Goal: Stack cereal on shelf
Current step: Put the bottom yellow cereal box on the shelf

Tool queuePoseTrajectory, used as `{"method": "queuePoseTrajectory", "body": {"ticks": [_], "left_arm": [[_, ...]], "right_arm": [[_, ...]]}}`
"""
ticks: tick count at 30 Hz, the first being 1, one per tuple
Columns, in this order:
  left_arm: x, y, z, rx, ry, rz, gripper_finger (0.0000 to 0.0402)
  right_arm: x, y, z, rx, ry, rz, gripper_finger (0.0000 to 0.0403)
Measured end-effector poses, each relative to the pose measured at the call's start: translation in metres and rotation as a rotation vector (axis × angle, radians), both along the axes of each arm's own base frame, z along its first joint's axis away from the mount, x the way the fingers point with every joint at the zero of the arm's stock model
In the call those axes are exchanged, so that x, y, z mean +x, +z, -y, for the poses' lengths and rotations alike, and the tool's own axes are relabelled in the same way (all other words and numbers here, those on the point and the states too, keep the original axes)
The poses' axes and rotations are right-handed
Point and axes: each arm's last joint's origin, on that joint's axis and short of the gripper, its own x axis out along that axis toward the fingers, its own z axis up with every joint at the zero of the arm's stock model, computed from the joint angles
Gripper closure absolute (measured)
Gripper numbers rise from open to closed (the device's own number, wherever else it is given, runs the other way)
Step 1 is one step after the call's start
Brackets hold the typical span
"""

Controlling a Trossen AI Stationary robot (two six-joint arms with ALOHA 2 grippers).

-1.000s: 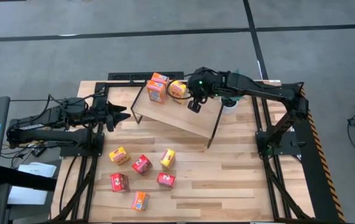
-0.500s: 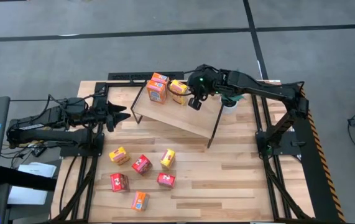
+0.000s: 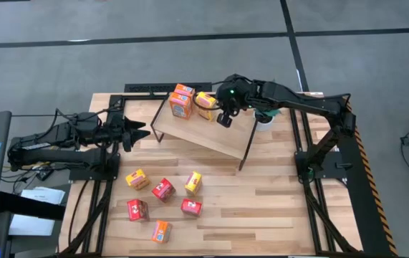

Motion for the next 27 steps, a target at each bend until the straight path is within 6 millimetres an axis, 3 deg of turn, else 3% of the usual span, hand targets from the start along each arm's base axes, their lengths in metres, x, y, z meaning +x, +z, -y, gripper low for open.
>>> {"method": "queuePoseTrajectory", "body": {"ticks": [14,22,27], "left_arm": [[0.0,0.0,0.0,0.0,0.0,0.0,0.0101],[0.0,0.0,0.0,0.0,0.0,0.0,0.0101],[-0.0001,0.0,0.0,0.0,0.0,0.0,0.0101]], "right_arm": [[-0.0002,0.0011,0.0037,-0.035,0.013,-0.002,0.0384],[-0.0024,0.0006,0.0077,-0.022,-0.011,-0.004,0.0363],[-0.0049,0.0,-0.0015,0.0,0.003,-0.038,0.0363]]}}
